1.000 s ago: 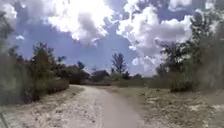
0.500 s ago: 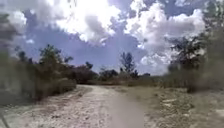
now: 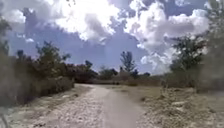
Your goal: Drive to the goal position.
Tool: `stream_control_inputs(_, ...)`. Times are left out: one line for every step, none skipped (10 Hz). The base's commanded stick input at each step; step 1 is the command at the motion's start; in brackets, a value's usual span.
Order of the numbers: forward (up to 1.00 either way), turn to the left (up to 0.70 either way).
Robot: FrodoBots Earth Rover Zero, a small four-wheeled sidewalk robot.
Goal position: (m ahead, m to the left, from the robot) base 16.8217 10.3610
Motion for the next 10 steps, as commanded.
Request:
stream_control_inputs(0.7,0.0)
stream_control_inputs(0.7,0.0)
stream_control_inputs(0.7,0.0)
stream_control_inputs(0.7,0.0)
stream_control_inputs(0.7,0.0)
stream_control_inputs(0.7,0.0)
stream_control_inputs(0.7,0.0)
stream_control_inputs(0.7,0.0)
stream_control_inputs(0.7,0.0)
stream_control_inputs(0.7,0.0)
